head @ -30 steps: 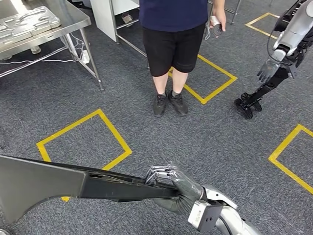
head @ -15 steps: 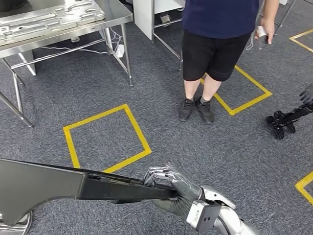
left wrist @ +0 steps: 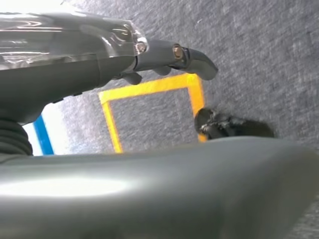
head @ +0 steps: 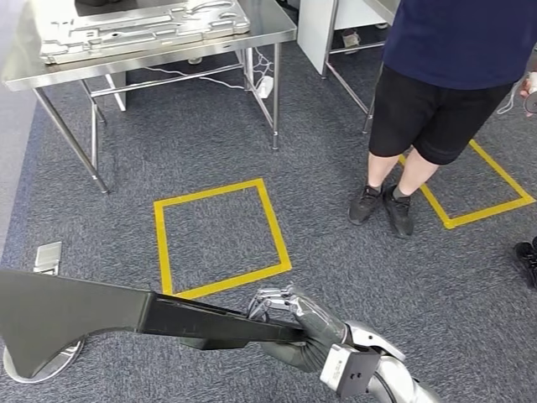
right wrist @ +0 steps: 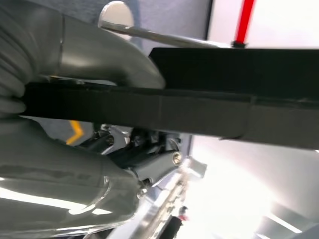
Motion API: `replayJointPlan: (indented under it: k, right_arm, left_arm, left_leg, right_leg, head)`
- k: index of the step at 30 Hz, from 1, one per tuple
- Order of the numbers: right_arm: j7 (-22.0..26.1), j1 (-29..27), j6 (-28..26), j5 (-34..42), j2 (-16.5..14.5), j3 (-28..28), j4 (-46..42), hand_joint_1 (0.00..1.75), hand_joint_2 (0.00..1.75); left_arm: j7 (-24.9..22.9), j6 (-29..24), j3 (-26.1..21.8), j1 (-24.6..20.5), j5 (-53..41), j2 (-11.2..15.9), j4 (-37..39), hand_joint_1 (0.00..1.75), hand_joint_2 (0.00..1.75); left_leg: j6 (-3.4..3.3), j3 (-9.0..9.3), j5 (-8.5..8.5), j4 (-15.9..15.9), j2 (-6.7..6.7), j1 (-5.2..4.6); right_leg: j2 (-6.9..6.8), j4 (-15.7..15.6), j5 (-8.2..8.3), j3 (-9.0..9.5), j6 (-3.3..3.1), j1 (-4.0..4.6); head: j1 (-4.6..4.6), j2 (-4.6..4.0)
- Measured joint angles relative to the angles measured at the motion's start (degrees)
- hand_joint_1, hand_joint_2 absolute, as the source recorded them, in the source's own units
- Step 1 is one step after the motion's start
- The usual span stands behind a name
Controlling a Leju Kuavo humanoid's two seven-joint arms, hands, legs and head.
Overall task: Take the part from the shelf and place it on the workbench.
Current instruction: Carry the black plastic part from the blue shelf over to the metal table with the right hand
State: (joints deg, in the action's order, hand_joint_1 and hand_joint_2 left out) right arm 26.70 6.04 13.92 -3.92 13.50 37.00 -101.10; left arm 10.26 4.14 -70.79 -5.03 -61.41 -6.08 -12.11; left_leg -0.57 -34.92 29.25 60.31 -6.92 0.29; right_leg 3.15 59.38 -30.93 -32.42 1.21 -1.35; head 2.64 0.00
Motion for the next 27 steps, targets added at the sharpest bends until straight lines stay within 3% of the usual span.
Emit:
replayJointPlan:
  k: [2,4,6,7,8,10,12,19,27]
  right_arm:
    - [0.03,0.00,0.01,0.03,-0.22,0.00,-0.04,1.75,1.75]
    - [0.06,-0.17,0.07,0.04,-0.31,0.00,-0.05,1.75,1.75]
    - [0.06,-0.31,0.19,0.02,-0.31,0.01,-0.01,1.75,1.75]
    - [0.05,-0.34,0.25,0.00,-0.32,0.01,0.01,1.75,1.75]
    - [0.05,-0.33,0.29,-0.01,-0.32,0.01,0.01,1.75,1.75]
    - [0.08,-0.21,0.41,-0.05,-0.33,0.01,-0.01,1.75,1.75]
    - [0.16,-0.03,0.52,-0.09,-0.34,0.03,0.00,1.75,1.75]
    - [0.26,0.33,1.08,-0.14,-0.34,0.09,0.01,1.75,1.75]
    - [0.64,0.45,0.92,-1.04,-0.34,0.15,-0.08,1.75,1.75]
  left_arm:
    - [-0.05,-0.04,0.00,0.02,0.01,0.05,0.01,0.00,1.75]
    - [-0.05,-0.05,0.00,-0.26,0.02,0.01,0.02,0.00,1.75]
    - [-0.02,-0.05,0.00,-0.30,0.05,0.01,0.02,0.00,1.75]
    - [0.00,-0.05,0.00,-0.21,0.08,0.01,0.02,0.00,1.75]
    - [0.02,-0.05,-0.01,-0.10,0.12,0.01,0.02,0.00,1.75]
    - [0.12,-0.04,-0.03,0.03,0.25,0.03,0.02,0.00,1.75]
    - [0.27,-0.01,-0.07,0.04,0.44,0.03,0.02,0.00,1.75]
    - [1.09,0.15,-0.17,-0.08,1.24,0.00,0.02,0.00,1.75]
    - [1.92,1.35,-1.63,-0.23,4.03,0.01,0.02,0.00,1.75]
  left_leg:
    - [0.65,-1.11,1.63,2.43,2.63,-0.11]
    - [1.32,-4.50,4.98,9.27,5.54,0.05]
    - [1.79,-7.60,6.74,15.27,6.23,0.36]
    - [1.91,-7.75,6.05,15.41,6.35,0.48]
    - [1.94,-6.64,4.31,13.08,6.50,0.58]
    - [1.71,-2.81,0.55,5.44,7.05,0.58]
    - [1.23,-0.57,-0.67,0.84,7.56,0.45]
    - [0.26,-0.16,0.04,0.28,7.71,0.24]
    - [0.05,-0.05,0.17,0.33,7.71,0.17]
  right_leg:
    - [-1.55,-0.26,-0.04,0.38,-0.64,-0.24]
    - [-3.35,-0.29,-0.35,0.66,-1.00,-0.21]
    - [-5.00,-0.28,-0.72,0.95,-0.94,-0.18]
    - [-5.56,-0.27,-0.92,1.19,-0.79,-0.20]
    - [-6.01,-0.27,-1.17,1.52,-0.60,-0.22]
    - [-6.68,-0.27,-1.70,2.17,-0.16,-0.21]
    - [-7.02,-0.10,-2.08,2.32,0.08,0.04]
    - [-6.97,-1.08,-2.01,3.00,0.25,0.19]
    - [-6.95,-1.44,-1.86,3.19,0.99,0.15]
  head:
    - [0.06,0.00]
    - [0.10,0.00]
    - [0.09,0.00]
    - [0.09,0.00]
    - [0.09,0.00]
    - [0.10,0.00]
    - [0.07,0.00]
    - [0.04,0.00]
    - [0.05,0.00]
